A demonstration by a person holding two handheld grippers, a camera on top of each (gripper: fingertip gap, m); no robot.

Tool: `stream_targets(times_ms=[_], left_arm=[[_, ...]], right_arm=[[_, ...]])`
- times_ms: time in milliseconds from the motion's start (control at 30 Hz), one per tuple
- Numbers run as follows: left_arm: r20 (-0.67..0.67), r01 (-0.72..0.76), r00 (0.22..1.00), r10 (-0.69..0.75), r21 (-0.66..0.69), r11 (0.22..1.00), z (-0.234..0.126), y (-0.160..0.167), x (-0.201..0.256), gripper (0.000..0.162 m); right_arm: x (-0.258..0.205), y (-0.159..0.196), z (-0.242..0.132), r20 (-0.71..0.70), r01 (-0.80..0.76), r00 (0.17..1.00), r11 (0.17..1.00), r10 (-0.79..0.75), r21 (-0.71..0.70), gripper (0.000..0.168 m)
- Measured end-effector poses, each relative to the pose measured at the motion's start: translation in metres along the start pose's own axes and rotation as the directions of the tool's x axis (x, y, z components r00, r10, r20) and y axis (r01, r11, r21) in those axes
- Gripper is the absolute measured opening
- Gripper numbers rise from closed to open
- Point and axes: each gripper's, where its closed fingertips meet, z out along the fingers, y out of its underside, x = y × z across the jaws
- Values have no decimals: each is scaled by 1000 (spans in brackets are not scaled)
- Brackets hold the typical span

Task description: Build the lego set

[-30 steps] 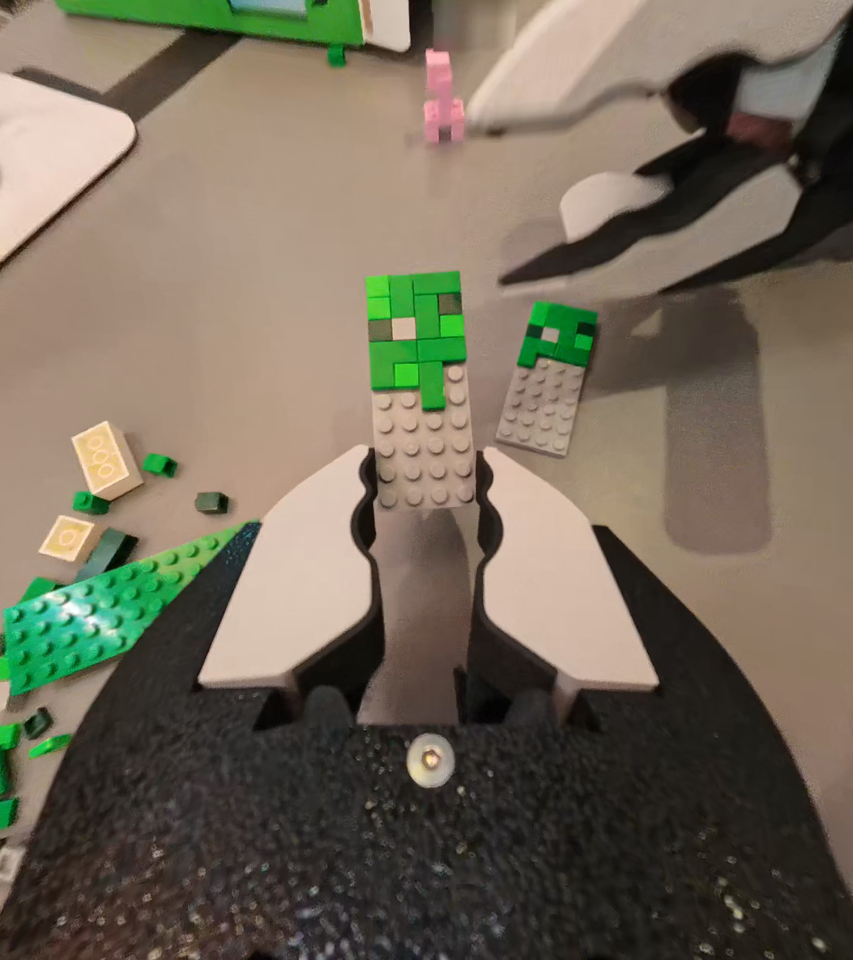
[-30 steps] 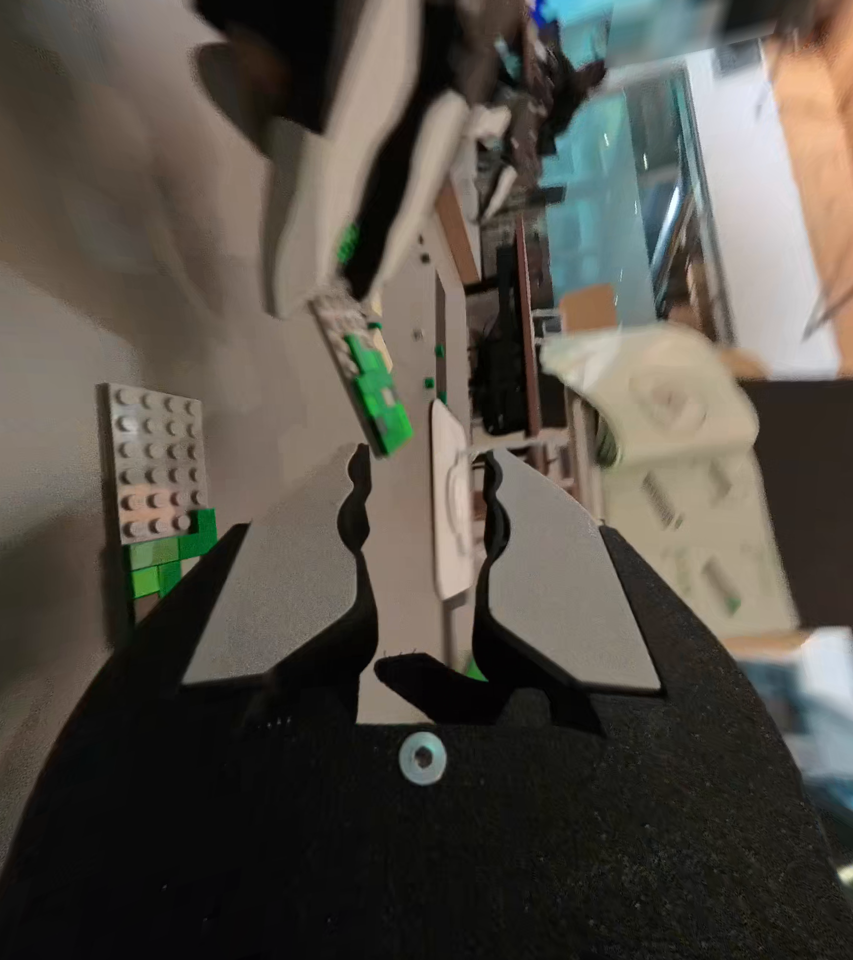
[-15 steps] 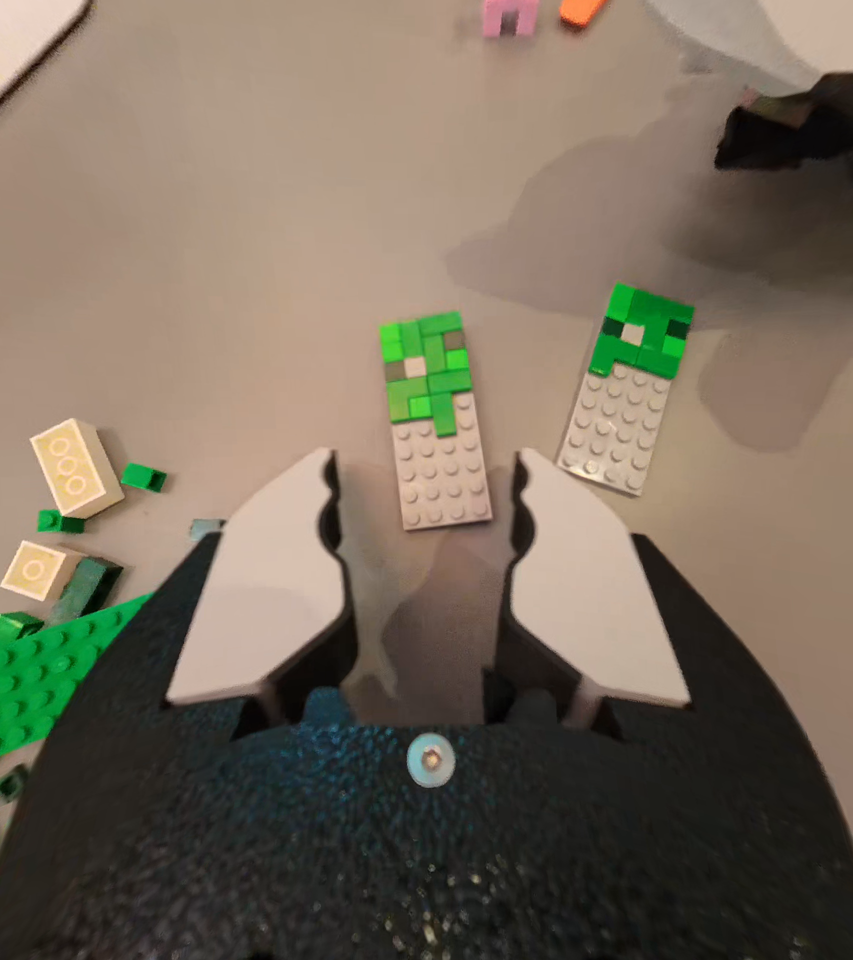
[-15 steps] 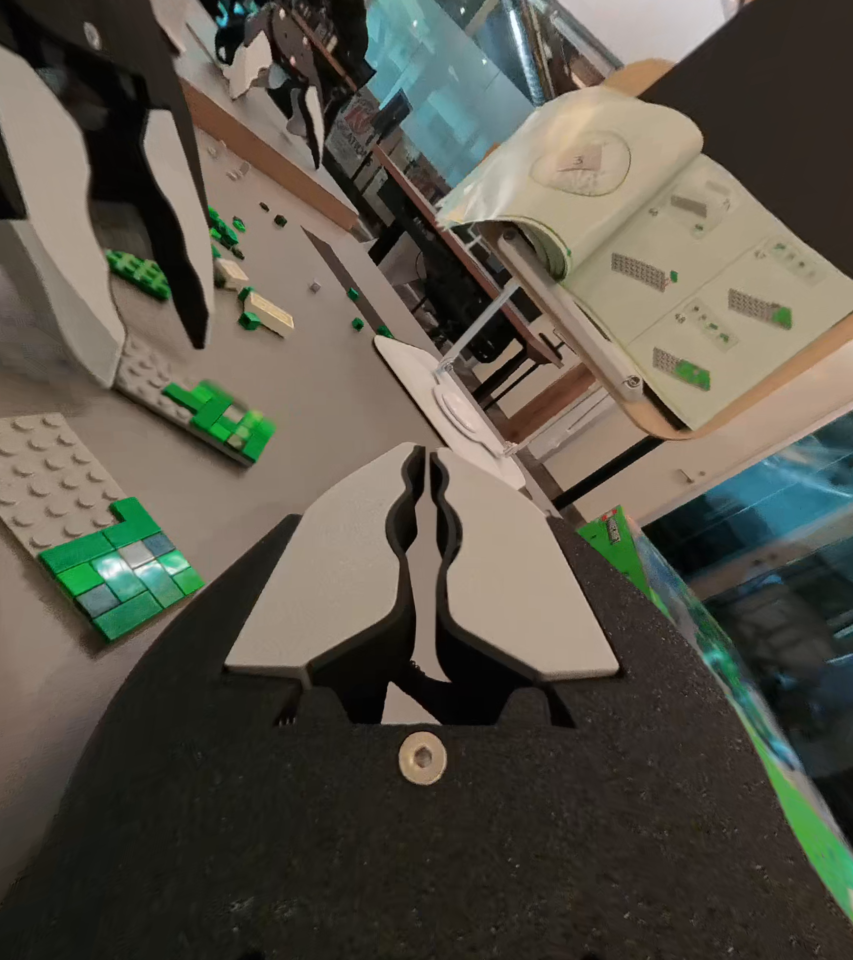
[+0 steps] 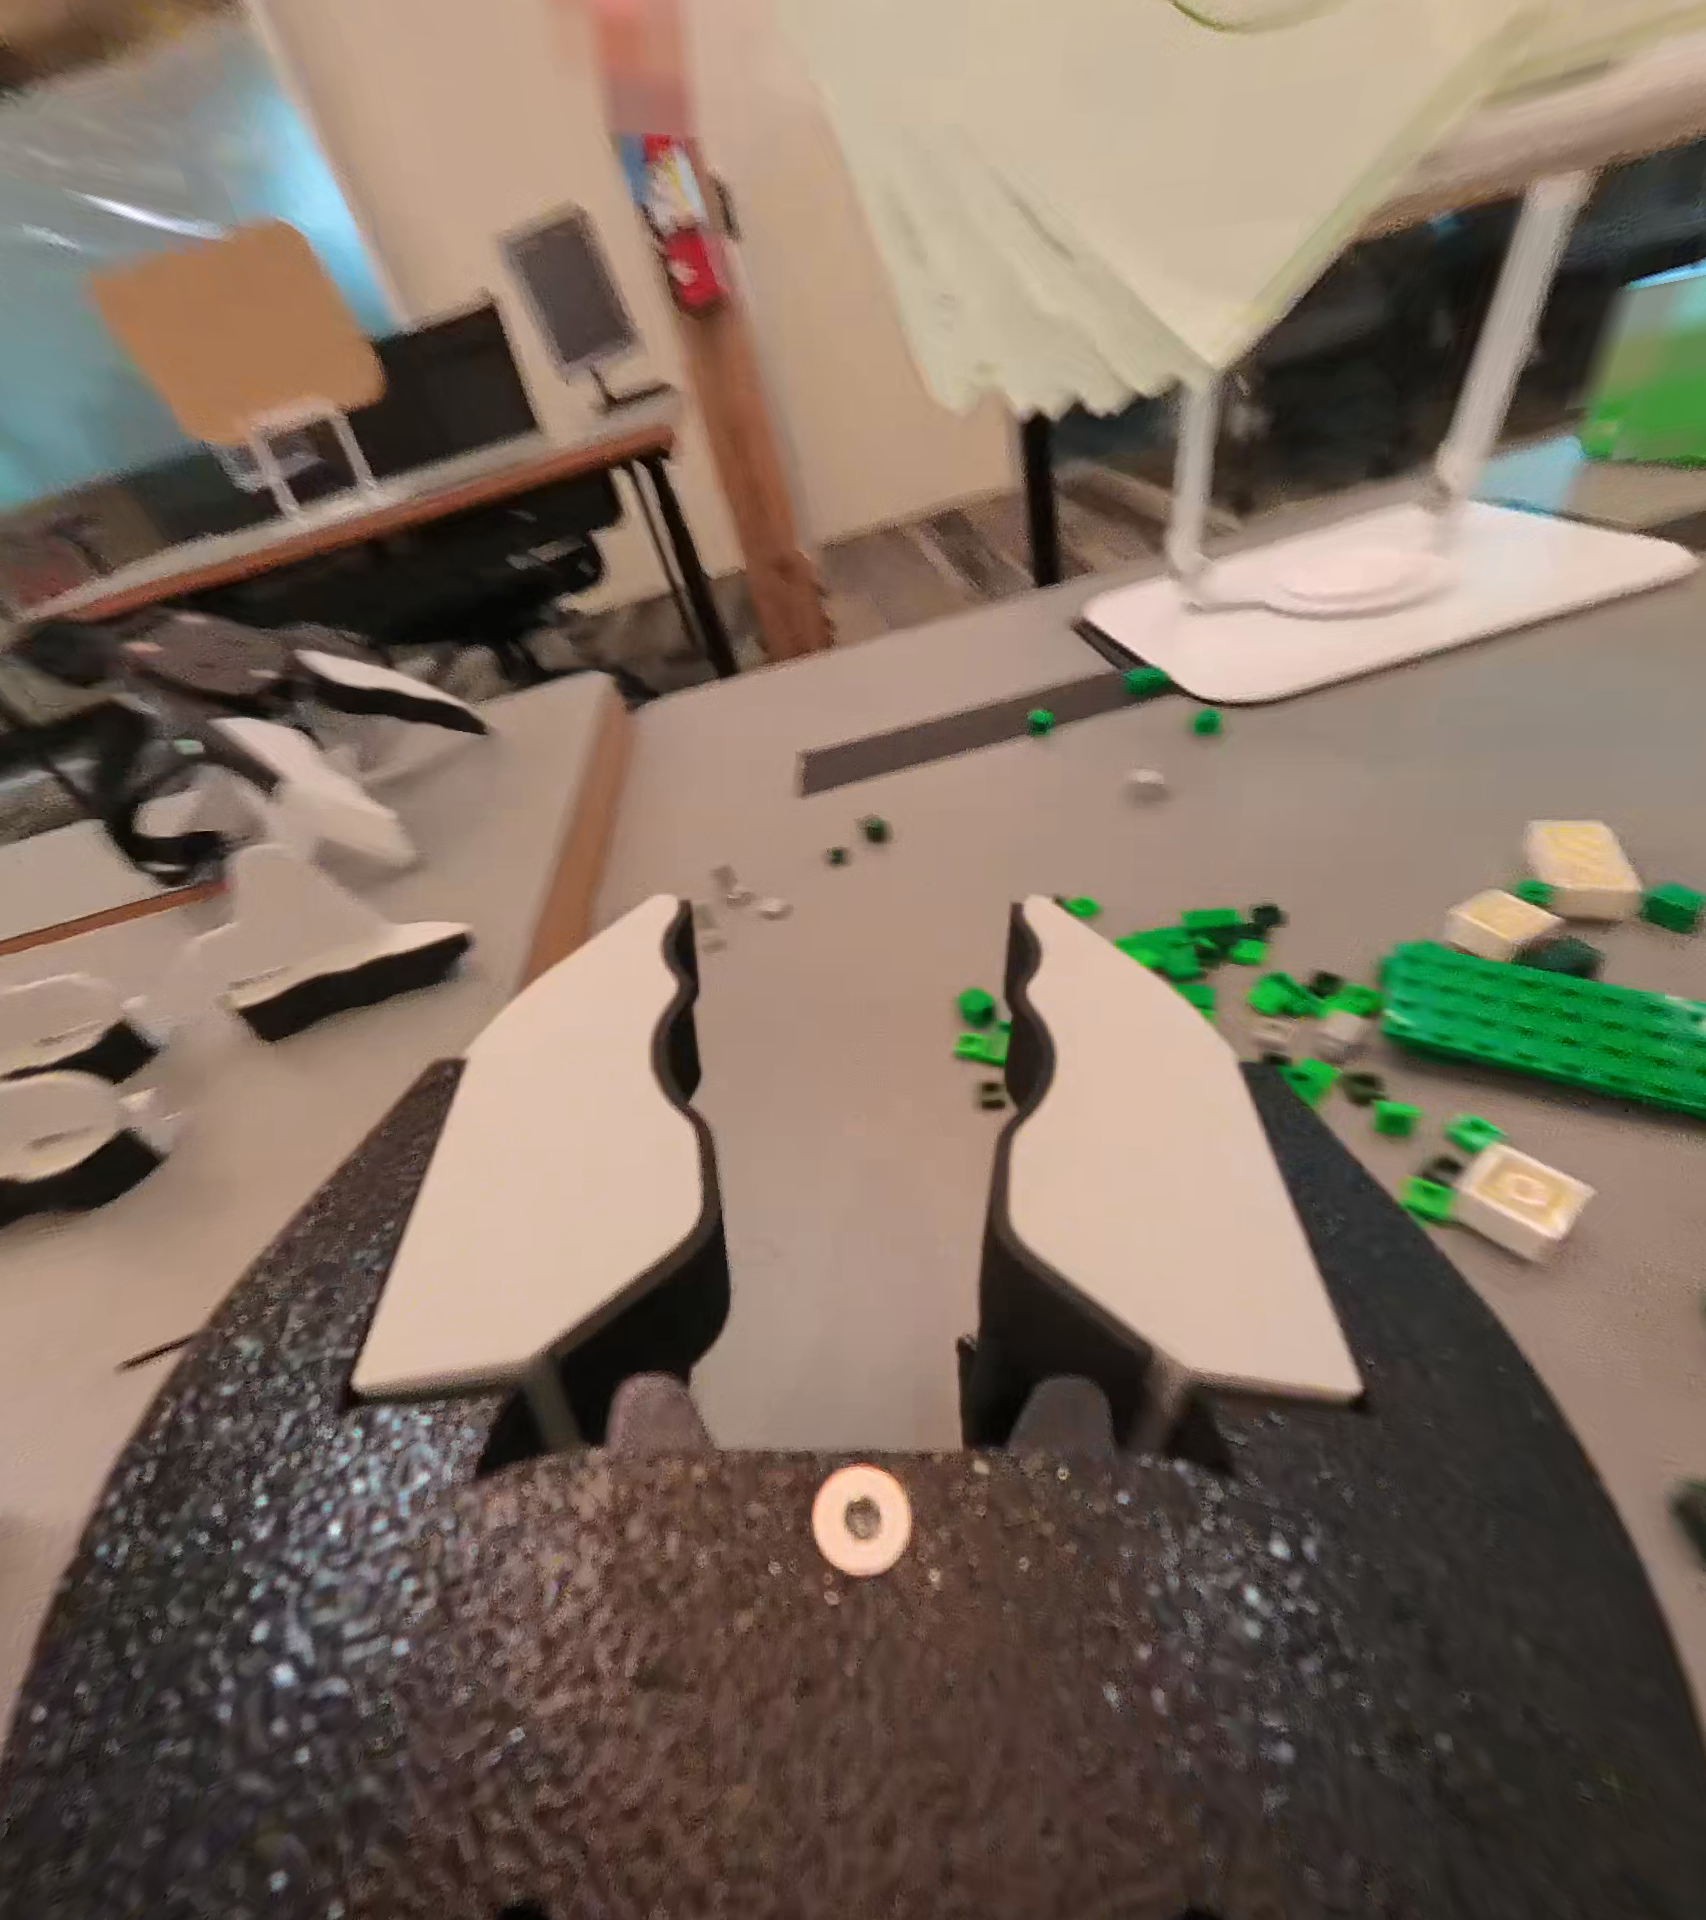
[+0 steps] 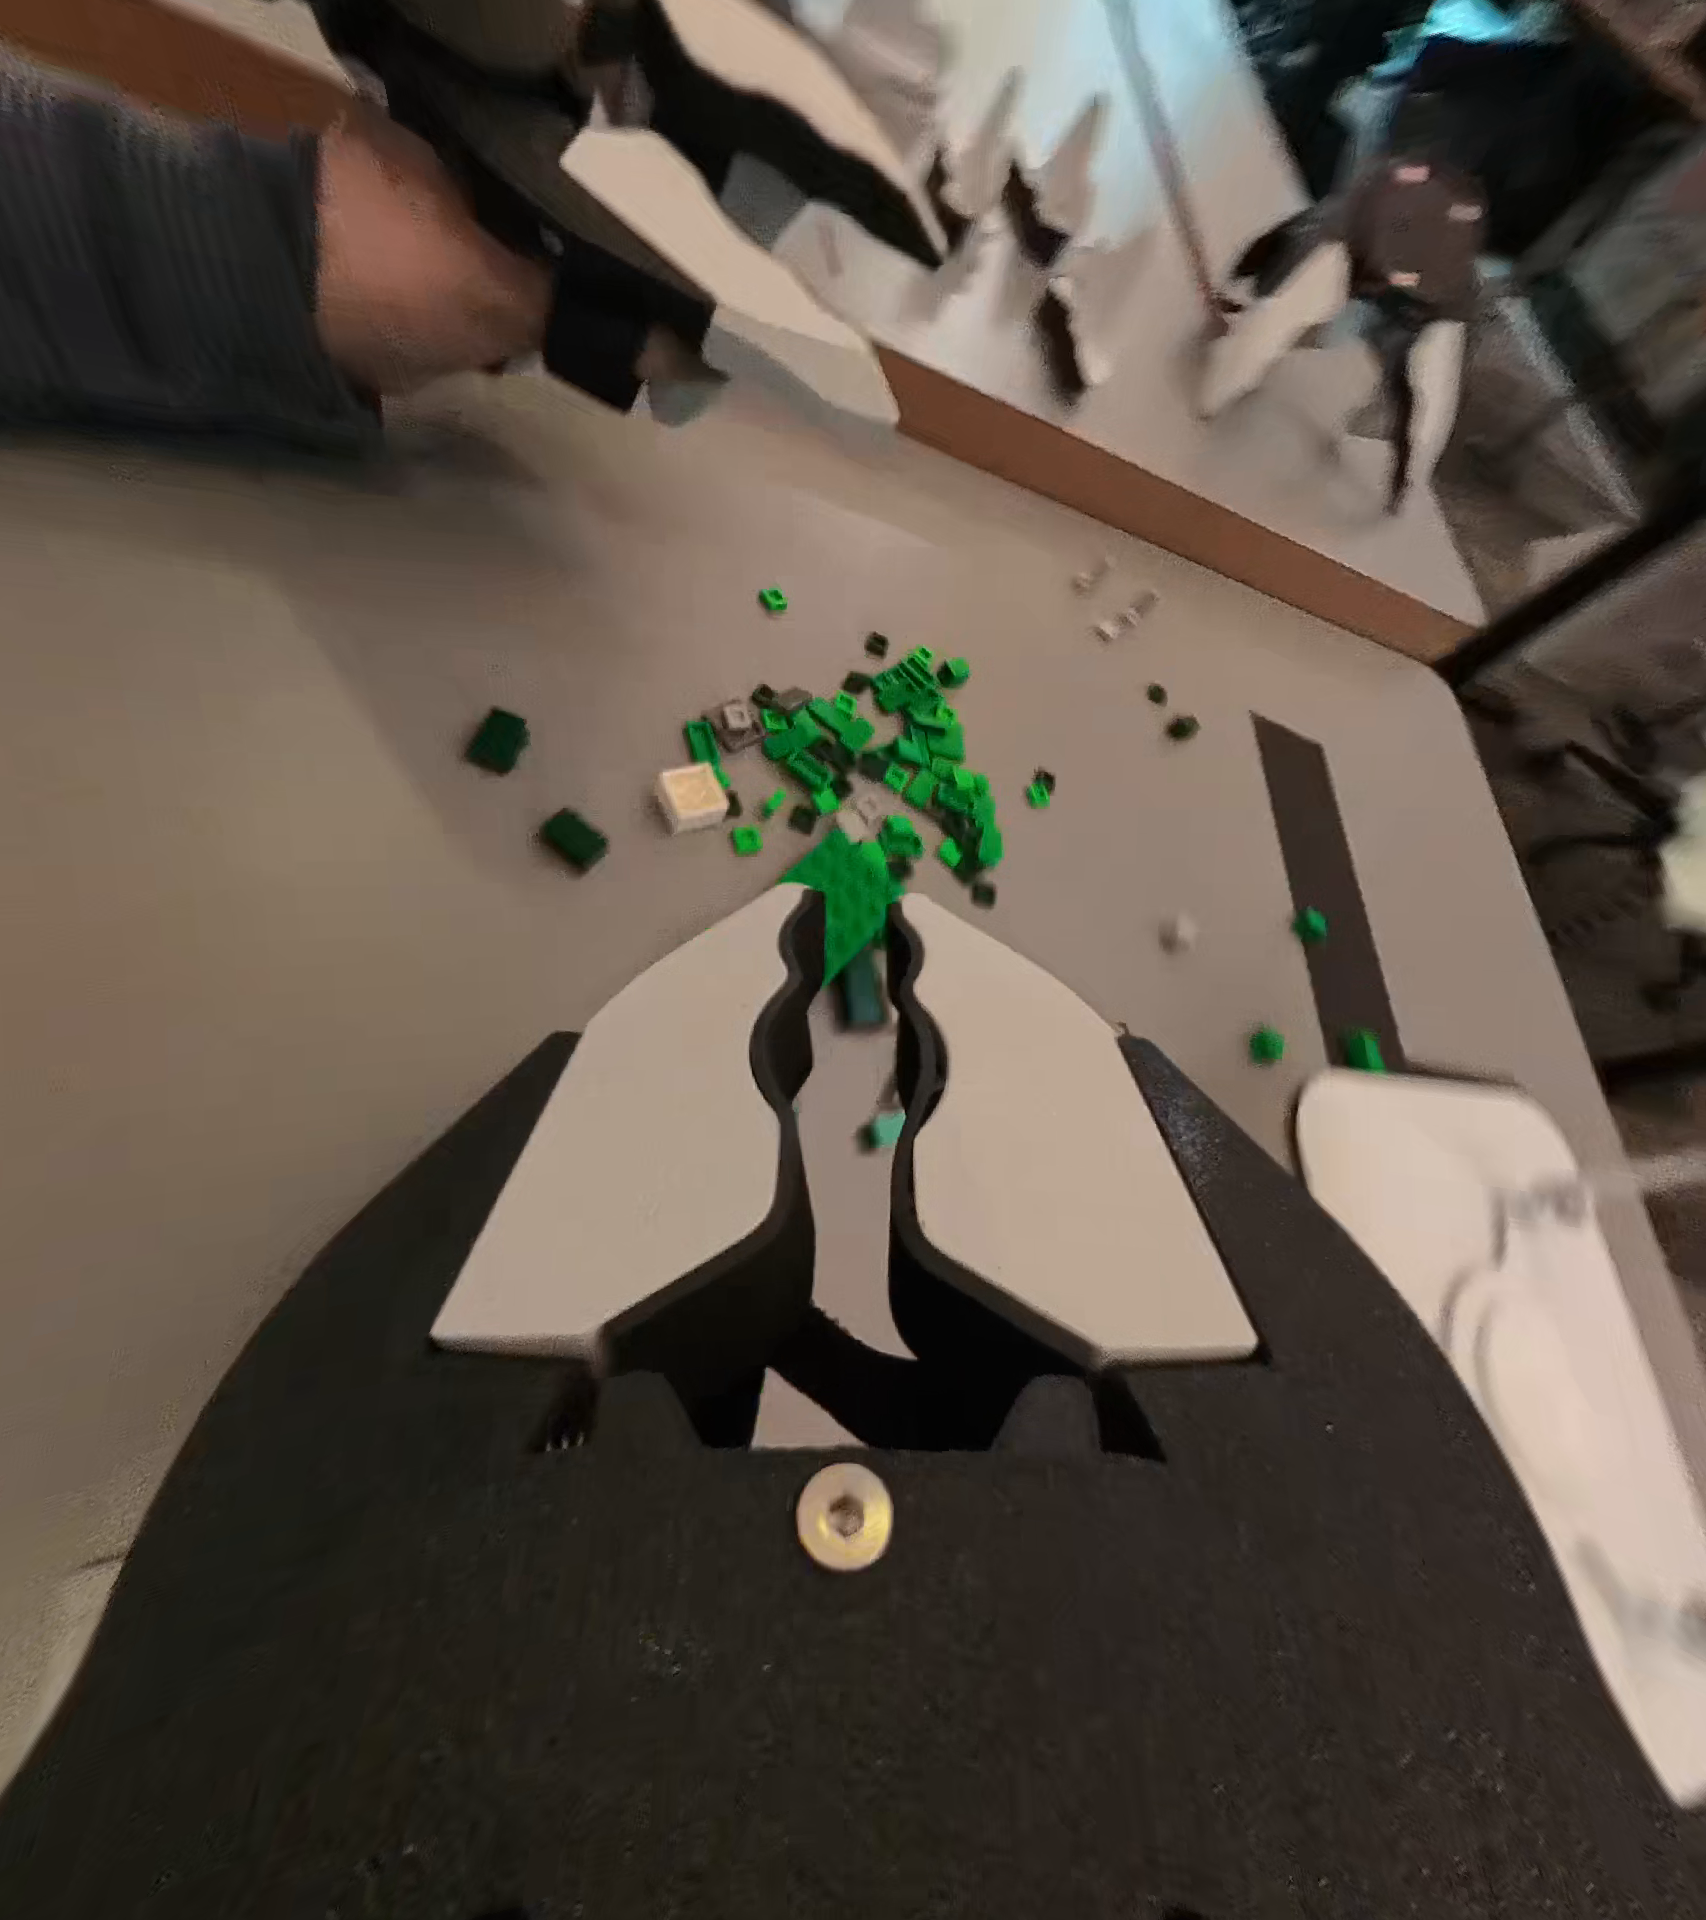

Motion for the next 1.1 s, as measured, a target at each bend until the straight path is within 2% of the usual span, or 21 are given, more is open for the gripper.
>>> stream_targets(times_ms=[67,100,167,200,267,333,400,433,533,600,667,700,733,767,833,867,933,1033,1100], left_arm=[[39,52,998,-54,63,997,-6,-2,-16,56],[43,79,996,-83,85,993,-8,-5,-20,56],[71,81,993,-91,129,988,-12,-8,-26,55],[93,65,993,-78,140,988,-13,-8,-28,54],[120,42,991,-59,140,989,-13,-6,-30,50],[124,42,990,-59,140,989,-13,-5,-30,49],[118,45,991,-63,148,988,-13,-6,-29,49],[125,40,990,-58,143,989,-13,-5,-30,48],[119,42,991,-59,144,989,-12,-5,-28,48],[118,36,992,-53,139,990,-12,-5,-28,47],[106,48,992,-63,142,989,-11,-5,-27,46],[99,57,992,-72,144,988,-11,-5,-26,45],[92,67,992,-81,145,987,-10,-5,-25,45],[87,74,992,-87,151,986,-10,-6,-25,45],[81,73,993,-87,168,983,-11,-9,-25,45],[79,72,993,-86,167,983,-11,-8,-25,45],[78,75,993,-88,163,984,-11,-7,-25,45],[58,94,993,-104,156,983,-10,-6,-24,45],[56,103,992,-112,149,984,-9,-5,-25,45]], right_arm=[[16,-11,38,104,53,994,995,-44,-90,10],[18,-13,55,190,27,982,989,1,-145,9],[32,-17,89,245,-151,945,953,217,-261,8],[41,-18,105,221,-258,915,912,336,-320,7],[40,-16,129,216,-421,800,780,560,-463,5],[33,-16,145,182,-538,645,609,743,-583,1],[30,-13,159,112,-592,533,465,838,-658,0],[29,-6,163,67,-588,524,418,849,-692,0],[31,18,163,-54,-529,598,344,800,-776,7],[39,26,156,-66,-474,678,366,732,-801,7],[43,23,148,96,-316,773,511,628,-799,7],[46,24,145,215,-166,840,613,498,-773,6],[43,26,138,360,20,866,696,347,-717,9],[39,28,133,475,191,858,739,194,-646,15],[41,37,128,558,399,830,715,-15,-574,19],[43,42,129,551,404,835,694,-13,-596,16],[42,51,127,533,329,838,675,112,-660,16],[52,65,124,495,305,857,633,144,-712,13],[49,63,126,446,181,855,651,266,-737,9]])
